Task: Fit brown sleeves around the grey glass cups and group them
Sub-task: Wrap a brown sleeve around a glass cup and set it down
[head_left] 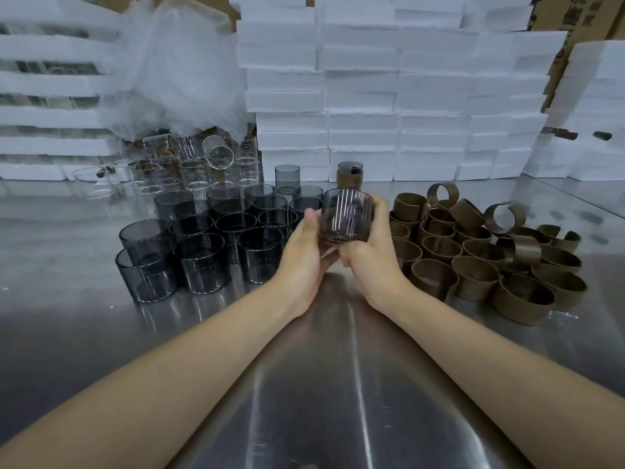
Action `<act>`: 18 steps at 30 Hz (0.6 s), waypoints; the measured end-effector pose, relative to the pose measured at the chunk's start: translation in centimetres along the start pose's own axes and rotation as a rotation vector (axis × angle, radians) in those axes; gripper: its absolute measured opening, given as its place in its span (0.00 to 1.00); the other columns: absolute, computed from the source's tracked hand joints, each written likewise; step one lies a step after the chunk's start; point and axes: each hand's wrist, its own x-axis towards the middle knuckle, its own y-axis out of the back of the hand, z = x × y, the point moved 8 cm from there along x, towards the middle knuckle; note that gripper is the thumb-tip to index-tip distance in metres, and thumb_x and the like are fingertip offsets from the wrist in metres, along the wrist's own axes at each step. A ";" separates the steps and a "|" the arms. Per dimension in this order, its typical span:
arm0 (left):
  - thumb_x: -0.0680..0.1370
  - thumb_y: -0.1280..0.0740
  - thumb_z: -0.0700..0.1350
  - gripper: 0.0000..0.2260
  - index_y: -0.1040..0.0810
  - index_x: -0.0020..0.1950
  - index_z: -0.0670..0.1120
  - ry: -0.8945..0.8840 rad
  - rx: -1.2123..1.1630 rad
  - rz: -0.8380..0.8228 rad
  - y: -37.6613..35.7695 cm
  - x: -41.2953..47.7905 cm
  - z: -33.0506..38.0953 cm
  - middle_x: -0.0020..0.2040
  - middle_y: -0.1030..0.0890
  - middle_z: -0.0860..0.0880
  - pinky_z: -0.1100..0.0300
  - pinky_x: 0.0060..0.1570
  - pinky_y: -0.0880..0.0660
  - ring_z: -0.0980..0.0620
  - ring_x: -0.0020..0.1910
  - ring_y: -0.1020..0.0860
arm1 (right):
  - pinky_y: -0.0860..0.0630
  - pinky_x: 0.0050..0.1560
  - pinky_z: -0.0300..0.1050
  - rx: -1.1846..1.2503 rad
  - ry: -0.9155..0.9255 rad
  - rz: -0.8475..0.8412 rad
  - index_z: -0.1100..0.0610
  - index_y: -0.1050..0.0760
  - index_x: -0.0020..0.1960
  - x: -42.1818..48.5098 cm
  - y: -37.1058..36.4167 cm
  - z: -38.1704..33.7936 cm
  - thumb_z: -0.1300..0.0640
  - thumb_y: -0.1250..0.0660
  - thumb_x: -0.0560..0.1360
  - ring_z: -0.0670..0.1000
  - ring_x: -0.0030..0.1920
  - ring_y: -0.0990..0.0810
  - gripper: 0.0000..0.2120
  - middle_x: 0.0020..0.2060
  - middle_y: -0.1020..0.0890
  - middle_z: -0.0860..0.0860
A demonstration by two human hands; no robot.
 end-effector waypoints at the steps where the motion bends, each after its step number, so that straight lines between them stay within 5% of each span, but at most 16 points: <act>1: 0.84 0.53 0.56 0.25 0.24 0.64 0.42 -0.024 0.012 -0.022 -0.2 -0.2 0.1 0.58 0.19 0.39 0.56 0.53 0.22 0.49 0.52 0.20 | 0.29 0.36 0.34 -0.034 0.019 0.021 0.55 0.38 0.64 0.1 0.2 -0.1 0.71 0.43 0.56 0.45 0.45 0.24 0.37 0.50 0.26 0.53; 5: 0.75 0.44 0.67 0.32 0.30 0.72 0.48 -0.073 0.088 -0.145 -1.8 -0.8 0.0 0.64 0.21 0.45 0.55 0.58 0.23 0.52 0.60 0.22 | 0.24 0.43 0.40 -0.170 0.048 0.090 0.55 0.37 0.66 0.5 1.3 -0.7 0.79 0.43 0.65 0.42 0.46 0.22 0.34 0.50 0.24 0.49; 8: 0.74 0.30 0.58 0.37 0.44 0.78 0.54 -0.150 0.169 -0.172 -2.0 -1.0 0.1 0.69 0.26 0.49 0.49 0.68 0.30 0.52 0.67 0.25 | 0.22 0.47 0.33 -0.356 0.116 0.022 0.52 0.38 0.68 0.4 0.8 -1.7 0.70 0.38 0.75 0.36 0.47 0.20 0.26 0.48 0.22 0.42; 10: 0.75 0.30 0.53 0.36 0.44 0.78 0.51 -0.240 0.207 -0.188 -2.1 -1.1 0.7 0.69 0.26 0.48 0.51 0.64 0.26 0.52 0.66 0.25 | 0.22 0.42 0.32 -0.434 0.115 -0.009 0.54 0.36 0.69 0.4 0.6 -1.9 0.64 0.37 0.77 0.36 0.45 0.20 0.22 0.46 0.22 0.41; 12: 0.74 0.32 0.53 0.35 0.44 0.78 0.51 -0.273 0.215 -0.205 -2.2 -1.5 1.2 0.68 0.25 0.48 0.56 0.54 0.21 0.52 0.63 0.23 | 0.22 0.30 0.37 -0.519 0.067 -0.016 0.55 0.32 0.66 0.5 0.8 -2.0 0.62 0.38 0.78 0.43 0.35 0.18 0.17 0.43 0.22 0.44; 14: 0.74 0.32 0.54 0.37 0.46 0.78 0.52 -0.291 0.225 -0.206 -2.2 -1.7 1.3 0.69 0.26 0.50 0.51 0.62 0.24 0.52 0.66 0.25 | 0.22 0.26 0.44 -0.715 0.028 -0.047 0.57 0.29 0.60 0.7 1.0 -2.3 0.61 0.39 0.78 0.49 0.29 0.20 0.11 0.39 0.23 0.47; 16: 0.72 0.32 0.56 0.41 0.51 0.79 0.56 -0.335 0.273 -0.162 -1.9 -1.8 1.6 0.77 0.37 0.52 0.48 0.73 0.35 0.56 0.73 0.34 | 0.19 0.33 0.54 -0.934 0.006 -0.108 0.59 0.27 0.50 0.8 0.9 -2.7 0.61 0.41 0.77 0.55 0.30 0.20 0.05 0.37 0.22 0.52; 18: 0.71 0.31 0.57 0.41 0.53 0.76 0.62 -0.374 0.280 -0.131 -1.8 -1.8 2.0 0.80 0.48 0.54 0.47 0.73 0.35 0.54 0.77 0.41 | 0.21 0.39 0.54 -1.163 0.029 -0.126 0.57 0.27 0.44 0.8 0.9 -3.5 0.62 0.41 0.75 0.58 0.36 0.20 0.05 0.38 0.21 0.54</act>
